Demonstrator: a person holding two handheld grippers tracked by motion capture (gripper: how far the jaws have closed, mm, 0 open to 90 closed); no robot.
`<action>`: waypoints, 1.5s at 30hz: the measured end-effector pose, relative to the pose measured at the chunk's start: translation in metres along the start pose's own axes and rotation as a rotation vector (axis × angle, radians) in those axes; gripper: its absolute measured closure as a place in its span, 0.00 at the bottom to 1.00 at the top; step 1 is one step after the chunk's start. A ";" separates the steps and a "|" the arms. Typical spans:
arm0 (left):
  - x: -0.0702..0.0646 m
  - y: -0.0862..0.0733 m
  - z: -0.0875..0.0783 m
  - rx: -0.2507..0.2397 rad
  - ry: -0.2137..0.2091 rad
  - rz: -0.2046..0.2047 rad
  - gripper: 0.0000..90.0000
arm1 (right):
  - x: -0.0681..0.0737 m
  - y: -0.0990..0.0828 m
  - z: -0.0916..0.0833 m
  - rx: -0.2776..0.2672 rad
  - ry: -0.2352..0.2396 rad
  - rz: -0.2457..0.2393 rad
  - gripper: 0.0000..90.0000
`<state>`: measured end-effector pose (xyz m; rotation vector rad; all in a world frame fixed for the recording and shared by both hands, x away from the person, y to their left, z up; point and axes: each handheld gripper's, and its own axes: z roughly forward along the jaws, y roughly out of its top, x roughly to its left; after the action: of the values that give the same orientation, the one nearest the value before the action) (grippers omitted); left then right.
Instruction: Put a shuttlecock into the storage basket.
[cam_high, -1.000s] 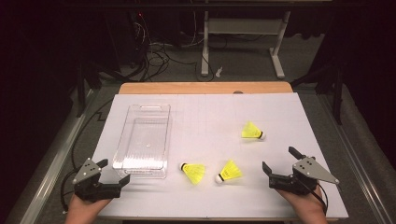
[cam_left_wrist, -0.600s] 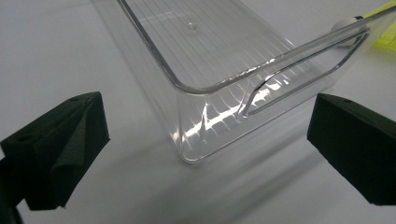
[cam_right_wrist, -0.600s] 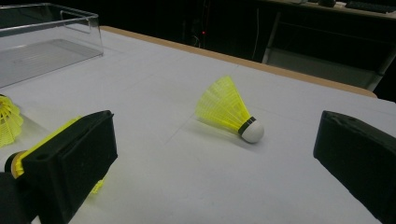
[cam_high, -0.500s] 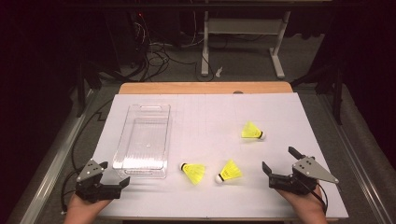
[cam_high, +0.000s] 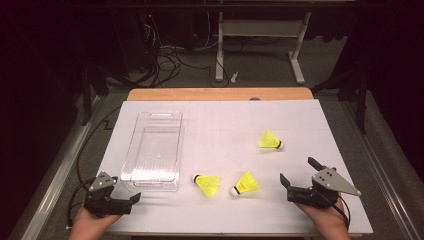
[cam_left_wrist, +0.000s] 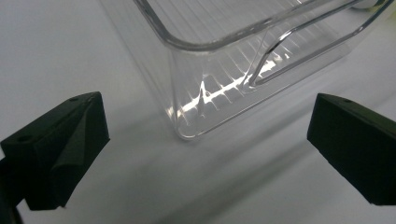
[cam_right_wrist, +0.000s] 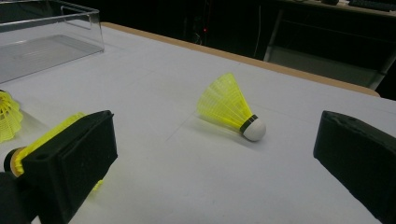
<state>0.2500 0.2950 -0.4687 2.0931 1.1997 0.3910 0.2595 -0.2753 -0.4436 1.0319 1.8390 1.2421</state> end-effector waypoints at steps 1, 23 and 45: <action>0.000 0.000 0.000 0.003 0.001 0.000 0.00 | 0.000 0.000 0.000 0.001 0.000 0.000 0.00; -0.003 0.012 -0.003 0.140 0.017 -0.006 0.01 | 0.000 -0.001 0.001 0.011 0.002 -0.005 0.00; 0.003 0.019 0.003 0.320 -0.029 -0.058 0.01 | 0.003 -0.001 0.003 0.019 0.013 -0.009 0.00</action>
<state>0.2646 0.2897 -0.4580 2.3155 1.3764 0.1482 0.2602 -0.2720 -0.4460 1.0274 1.8667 1.2314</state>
